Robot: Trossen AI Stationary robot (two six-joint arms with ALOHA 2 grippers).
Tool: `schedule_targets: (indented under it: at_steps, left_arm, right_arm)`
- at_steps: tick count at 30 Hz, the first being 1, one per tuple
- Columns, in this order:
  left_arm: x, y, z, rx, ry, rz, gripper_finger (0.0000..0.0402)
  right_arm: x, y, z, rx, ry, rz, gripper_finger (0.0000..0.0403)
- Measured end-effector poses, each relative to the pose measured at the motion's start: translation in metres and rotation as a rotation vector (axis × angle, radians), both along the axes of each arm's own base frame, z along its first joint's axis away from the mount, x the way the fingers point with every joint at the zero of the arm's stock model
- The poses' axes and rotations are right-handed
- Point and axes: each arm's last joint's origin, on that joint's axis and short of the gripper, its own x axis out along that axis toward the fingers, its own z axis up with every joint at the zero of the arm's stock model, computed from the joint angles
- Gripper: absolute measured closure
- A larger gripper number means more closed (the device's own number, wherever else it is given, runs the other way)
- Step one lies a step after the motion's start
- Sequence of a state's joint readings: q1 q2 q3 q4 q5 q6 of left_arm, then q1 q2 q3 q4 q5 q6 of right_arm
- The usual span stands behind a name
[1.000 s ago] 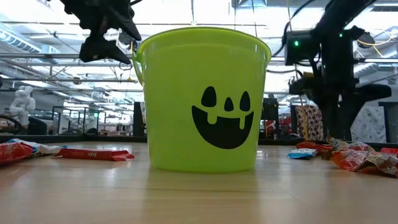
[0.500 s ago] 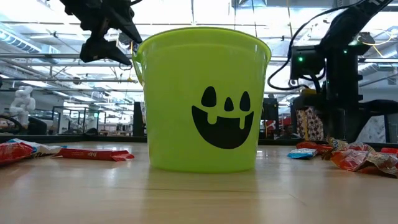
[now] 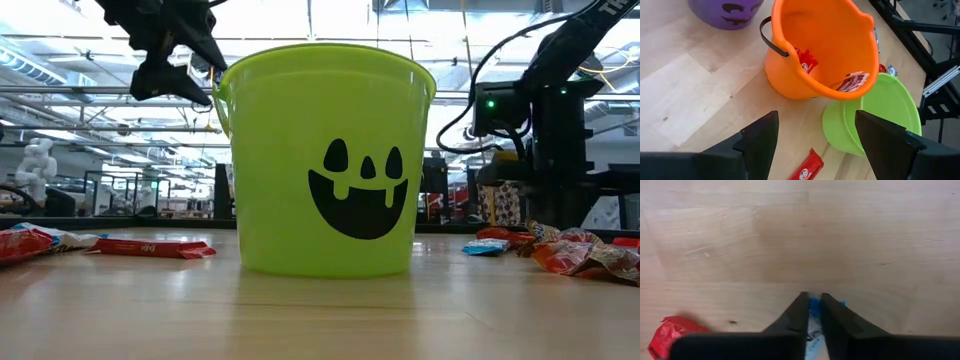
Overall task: Sort candy by brand, put in halloween buckets
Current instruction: Put blue chocolate bar into the green bucket
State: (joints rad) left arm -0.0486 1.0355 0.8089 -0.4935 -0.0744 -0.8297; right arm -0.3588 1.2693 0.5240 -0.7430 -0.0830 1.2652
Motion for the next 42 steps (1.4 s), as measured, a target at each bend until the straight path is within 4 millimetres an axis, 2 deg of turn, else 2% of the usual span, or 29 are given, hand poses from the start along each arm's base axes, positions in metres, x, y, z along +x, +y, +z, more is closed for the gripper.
schedule_targets:
  at_steps: [3, 9, 15, 21, 25, 29, 34, 38, 42]
  left_arm:
    - [-0.001, 0.0, -0.001, 0.006, 0.012, 0.006, 0.0132]
    - [-0.002, 0.0, -0.002, 0.008, 0.028, 0.007, 0.0132]
    - [-0.002, 0.001, -0.002, 0.015, 0.031, 0.007, 0.0132]
    - [-0.002, 0.001, -0.002, 0.029, 0.032, 0.019, 0.0132]
    - [-0.002, 0.001, -0.002, 0.035, 0.032, 0.029, 0.0132]
    - [-0.002, 0.001, -0.002, 0.036, 0.032, 0.029, 0.0132]
    - [-0.002, 0.003, -0.002, 0.073, 0.032, 0.032, 0.0132]
    - [-0.002, 0.004, -0.002, 0.078, 0.031, 0.044, 0.0132]
    - [-0.002, 0.004, -0.002, 0.077, 0.03, 0.046, 0.0132]
  right_arm:
    - [0.001, 0.0, 0.0, -0.01, -0.009, 0.031, 0.0397]
    - [0.003, -0.001, 0.003, -0.019, -0.027, 0.081, 0.0401]
    - [0.017, -0.006, 0.025, -0.052, -0.132, 0.169, 0.0402]
    - [0.029, -0.01, 0.065, -0.137, -0.301, 0.206, 0.0403]
    - [0.033, -0.011, 0.102, -0.22, -0.469, 0.222, 0.0403]
    - [0.039, -0.011, 0.145, -0.289, -0.74, 0.256, 0.0403]
    - [0.045, -0.011, 0.186, -0.407, -1.072, 0.279, 0.0403]
    - [0.051, -0.007, 0.211, -0.554, -1.294, 0.357, 0.0402]
    - [0.054, -0.002, 0.225, -0.677, -1.425, 0.435, 0.0402]
